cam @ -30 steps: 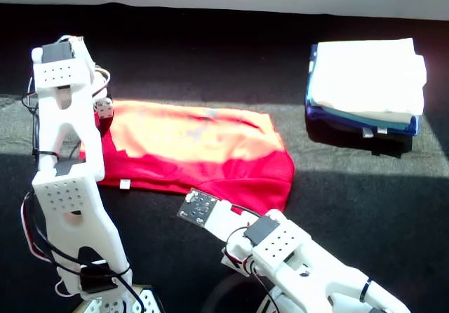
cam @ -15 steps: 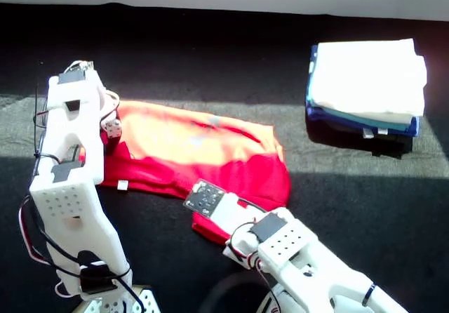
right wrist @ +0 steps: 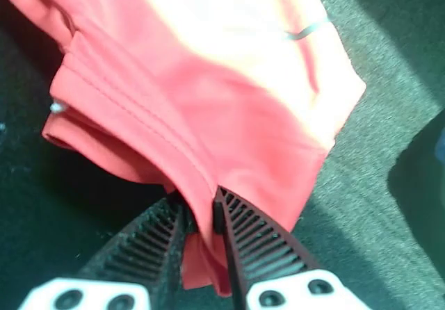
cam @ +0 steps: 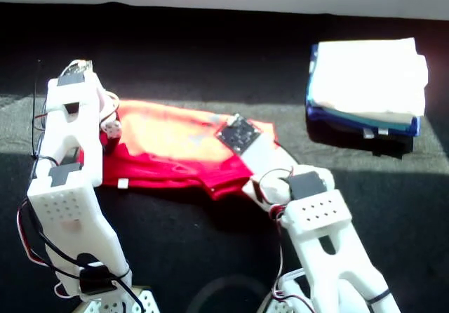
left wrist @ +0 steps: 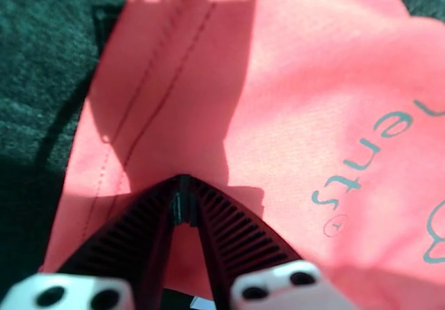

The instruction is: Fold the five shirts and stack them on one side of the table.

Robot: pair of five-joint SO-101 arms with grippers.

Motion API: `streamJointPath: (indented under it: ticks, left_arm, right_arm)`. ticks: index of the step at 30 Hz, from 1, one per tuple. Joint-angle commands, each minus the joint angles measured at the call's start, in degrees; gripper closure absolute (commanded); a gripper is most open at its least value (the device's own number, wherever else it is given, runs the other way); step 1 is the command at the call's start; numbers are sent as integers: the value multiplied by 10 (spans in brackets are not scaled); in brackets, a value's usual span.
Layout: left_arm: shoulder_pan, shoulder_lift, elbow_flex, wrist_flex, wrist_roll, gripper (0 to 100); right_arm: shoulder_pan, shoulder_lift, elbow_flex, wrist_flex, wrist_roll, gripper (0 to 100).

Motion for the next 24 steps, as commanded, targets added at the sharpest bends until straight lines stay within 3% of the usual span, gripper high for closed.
streamJointPath:
  ticks: [1,9,13,16,19,24]
  left_arm:
    - [-4,-1,2,-18,-5,991]
    - [-4,-1,3,-18,-5,991]
    - [-4,-1,4,-18,-5,991]
    - [-4,-1,5,-18,-5,991]
    - [-4,-1,5,-18,-5,991]
    - [-4,-1,5,-18,-5,991]
  right_arm:
    - [8,60,-82,-2,4,993]
    - [8,324,-239,-24,4,987]
    - [17,404,-301,-24,-40,888]
    - [28,411,-334,-24,-127,808]
    - [38,397,-363,2,-192,813]
    - [38,315,-371,57,-224,819]
